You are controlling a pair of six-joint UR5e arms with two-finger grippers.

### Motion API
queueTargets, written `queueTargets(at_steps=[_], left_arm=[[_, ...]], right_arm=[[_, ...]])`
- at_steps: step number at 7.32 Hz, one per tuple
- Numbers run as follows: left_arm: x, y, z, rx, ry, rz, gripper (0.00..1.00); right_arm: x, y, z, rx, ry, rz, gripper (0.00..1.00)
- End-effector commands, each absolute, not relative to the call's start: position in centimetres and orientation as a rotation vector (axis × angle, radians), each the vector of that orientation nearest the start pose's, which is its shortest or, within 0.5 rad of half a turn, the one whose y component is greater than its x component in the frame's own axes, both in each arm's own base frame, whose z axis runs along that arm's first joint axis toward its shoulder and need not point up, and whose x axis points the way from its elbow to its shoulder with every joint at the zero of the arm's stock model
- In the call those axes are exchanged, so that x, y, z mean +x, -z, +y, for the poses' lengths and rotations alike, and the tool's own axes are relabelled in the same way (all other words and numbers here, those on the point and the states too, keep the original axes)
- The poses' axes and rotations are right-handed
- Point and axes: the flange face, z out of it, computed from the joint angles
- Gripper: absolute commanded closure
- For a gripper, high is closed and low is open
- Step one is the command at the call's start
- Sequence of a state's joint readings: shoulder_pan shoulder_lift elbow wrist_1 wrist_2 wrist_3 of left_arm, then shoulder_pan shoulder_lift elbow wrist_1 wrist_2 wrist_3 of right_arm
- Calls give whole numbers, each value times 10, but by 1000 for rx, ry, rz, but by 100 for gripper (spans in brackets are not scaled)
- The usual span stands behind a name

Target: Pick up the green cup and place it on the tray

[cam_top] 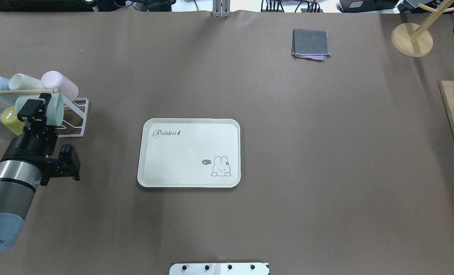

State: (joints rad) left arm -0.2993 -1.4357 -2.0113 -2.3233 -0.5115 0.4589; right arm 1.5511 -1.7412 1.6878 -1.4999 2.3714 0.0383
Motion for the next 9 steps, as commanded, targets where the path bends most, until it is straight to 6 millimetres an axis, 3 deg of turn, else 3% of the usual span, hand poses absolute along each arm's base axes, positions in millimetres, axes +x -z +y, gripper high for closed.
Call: queueTargets(at_steps=[1,6,9], left_arm=[[328,-397,-325,1322,-752,-365,37],[342,-398,-308,1354,-371,9,40],[362,-404,-291,1324,-170,223,38]], right_arm=[[53,-670,-422,-6,-10,-799,0],[54,-680,-420,-24,-17,-799,0],[54,-679,-423,-19,-15,-788,0]])
